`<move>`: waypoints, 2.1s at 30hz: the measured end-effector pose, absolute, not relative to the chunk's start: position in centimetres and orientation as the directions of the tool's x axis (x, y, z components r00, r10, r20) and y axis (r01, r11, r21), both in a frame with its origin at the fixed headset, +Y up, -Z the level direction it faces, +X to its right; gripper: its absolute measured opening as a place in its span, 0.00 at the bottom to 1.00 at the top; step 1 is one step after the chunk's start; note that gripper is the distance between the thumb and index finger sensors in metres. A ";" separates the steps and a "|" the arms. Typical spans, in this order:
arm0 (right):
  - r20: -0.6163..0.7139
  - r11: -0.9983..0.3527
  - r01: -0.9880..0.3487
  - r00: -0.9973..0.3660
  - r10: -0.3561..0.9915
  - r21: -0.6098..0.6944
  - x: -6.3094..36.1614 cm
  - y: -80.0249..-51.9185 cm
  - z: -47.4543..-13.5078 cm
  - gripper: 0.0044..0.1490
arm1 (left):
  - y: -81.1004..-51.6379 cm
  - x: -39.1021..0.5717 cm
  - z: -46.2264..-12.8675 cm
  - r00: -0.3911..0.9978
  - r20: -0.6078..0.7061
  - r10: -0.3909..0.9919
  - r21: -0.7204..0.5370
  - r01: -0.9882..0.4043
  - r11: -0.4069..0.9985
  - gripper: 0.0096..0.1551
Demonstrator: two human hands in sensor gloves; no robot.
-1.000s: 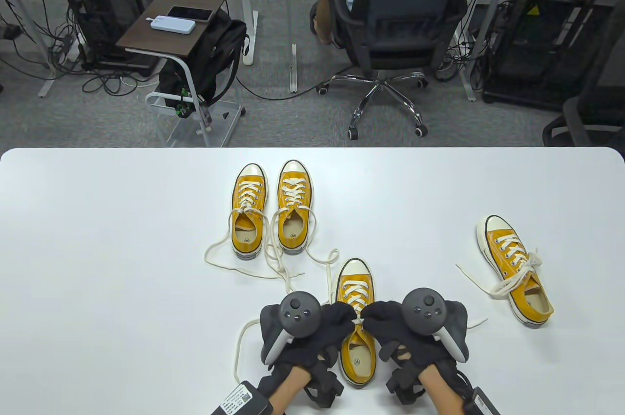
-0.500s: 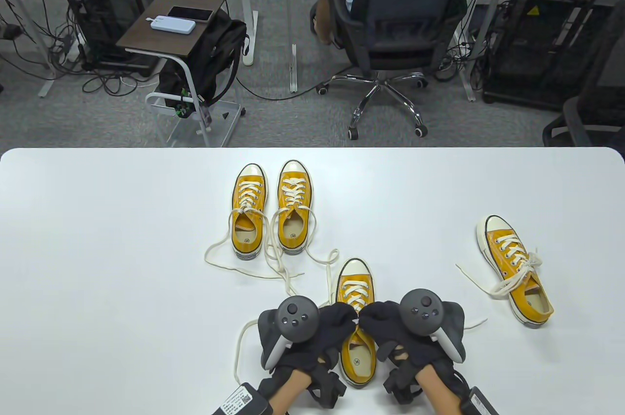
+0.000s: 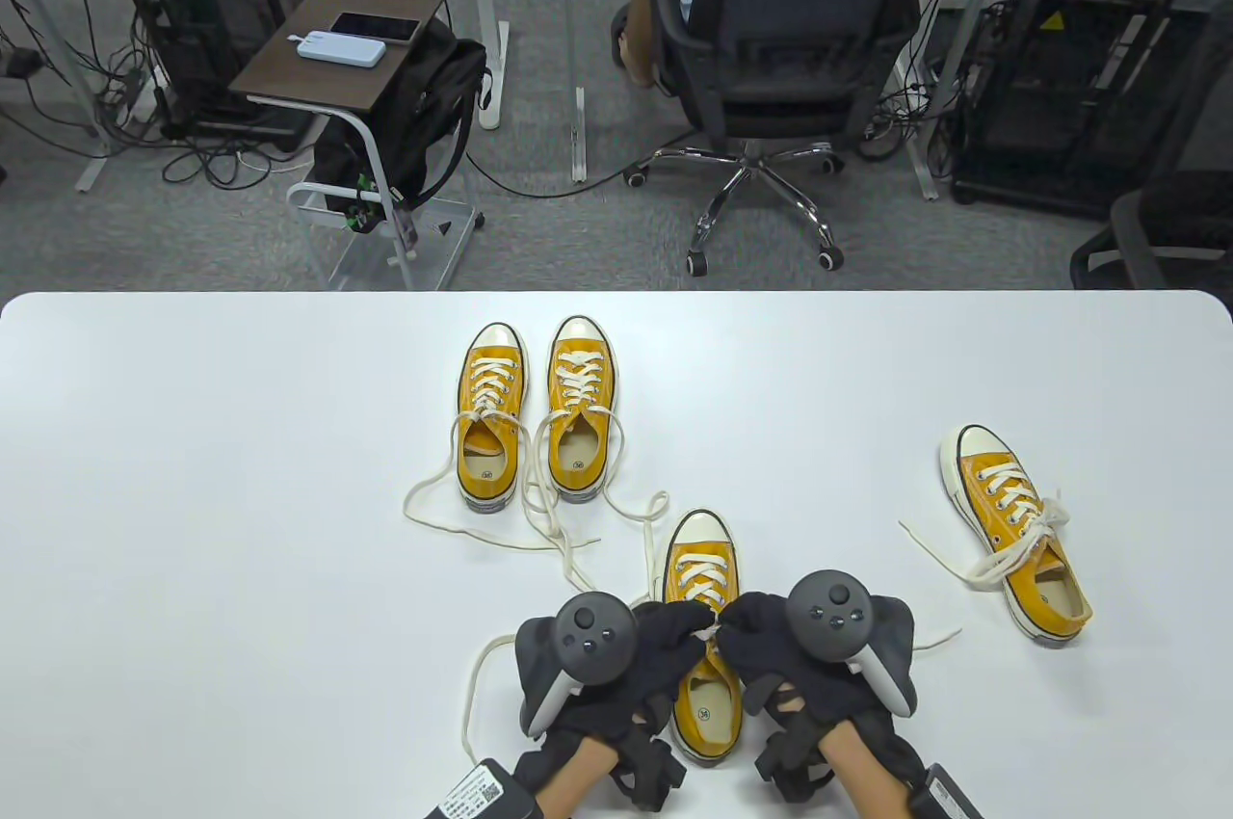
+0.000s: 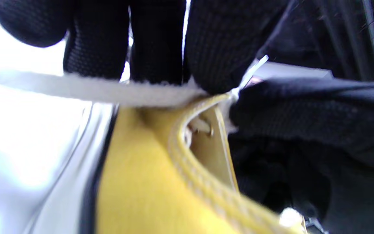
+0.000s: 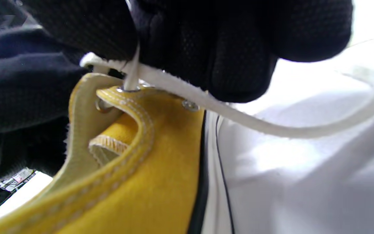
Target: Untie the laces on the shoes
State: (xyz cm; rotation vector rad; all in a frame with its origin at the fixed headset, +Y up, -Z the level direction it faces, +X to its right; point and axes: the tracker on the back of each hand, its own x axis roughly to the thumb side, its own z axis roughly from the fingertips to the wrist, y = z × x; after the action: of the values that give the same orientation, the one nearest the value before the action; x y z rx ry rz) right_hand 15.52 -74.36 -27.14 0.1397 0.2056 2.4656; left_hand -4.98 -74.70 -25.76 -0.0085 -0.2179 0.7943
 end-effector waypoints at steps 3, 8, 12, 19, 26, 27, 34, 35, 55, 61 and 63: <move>0.051 -0.783 -0.595 -0.789 0.612 0.182 15.6 -74.4 -27.1 0.22 | -74.8 -5.2 -25.6 0.689 0.164 0.706 -0.111 -0.698 0.707 0.19; 0.050 -0.785 -0.581 -0.796 0.603 0.214 15.4 -74.7 -27.2 0.22 | -75.6 -5.8 -25.7 0.625 0.075 0.777 -0.123 -0.768 0.629 0.20; 0.062 -0.799 -0.575 -0.804 0.592 0.175 15.4 -74.7 -27.2 0.23 | -75.7 -5.8 -25.7 0.613 0.083 0.785 -0.118 -0.777 0.619 0.19; 0.081 -0.807 -0.579 -0.805 0.588 0.116 15.2 -74.4 -27.1 0.23 | -75.5 -5.7 -25.4 0.609 0.100 0.787 -0.066 -0.785 0.616 0.21; 0.081 -0.827 -0.557 -0.823 0.562 0.077 15.5 -74.4 -27.1 0.26 | -75.6 -5.8 -25.7 0.572 0.115 0.812 -0.072 -0.811 0.581 0.19; 0.077 -0.824 -0.563 -0.820 0.567 0.070 15.6 -74.4 -27.1 0.26 | -75.7 -5.9 -25.7 0.575 0.106 0.811 -0.064 -0.810 0.583 0.19; 0.078 -0.823 -0.565 -0.819 0.568 0.056 15.8 -74.5 -27.1 0.24 | -76.2 -6.7 -25.8 0.539 0.050 0.841 -0.045 -0.840 0.541 0.21; 0.077 -0.823 -0.566 -0.819 0.569 0.051 15.7 -74.5 -27.1 0.24 | -76.2 -6.7 -25.9 0.524 0.052 0.850 -0.047 -0.849 0.526 0.21; 0.004 -0.811 -0.583 -0.812 0.583 -0.048 17.1 -74.3 -27.3 0.24 | -76.1 -7.8 -26.2 0.488 -0.028 0.872 -0.006 -0.873 0.488 0.23; -0.030 -0.799 -0.595 -0.800 0.599 -0.083 18.0 -74.3 -27.5 0.23 | -76.4 -8.2 -26.2 0.475 -0.054 0.879 0.011 -0.880 0.476 0.20; -0.039 -0.797 -0.598 -0.797 0.602 -0.079 18.2 -74.3 -27.5 0.23 | -76.5 -8.3 -26.3 0.478 -0.056 0.877 0.020 -0.877 0.479 0.20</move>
State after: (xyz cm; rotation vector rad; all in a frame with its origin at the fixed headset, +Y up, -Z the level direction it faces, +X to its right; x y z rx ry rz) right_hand 18.24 -74.30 -27.51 -0.0822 -0.0825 2.4941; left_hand -8.32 -76.49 -26.25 -0.0124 0.0611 1.0712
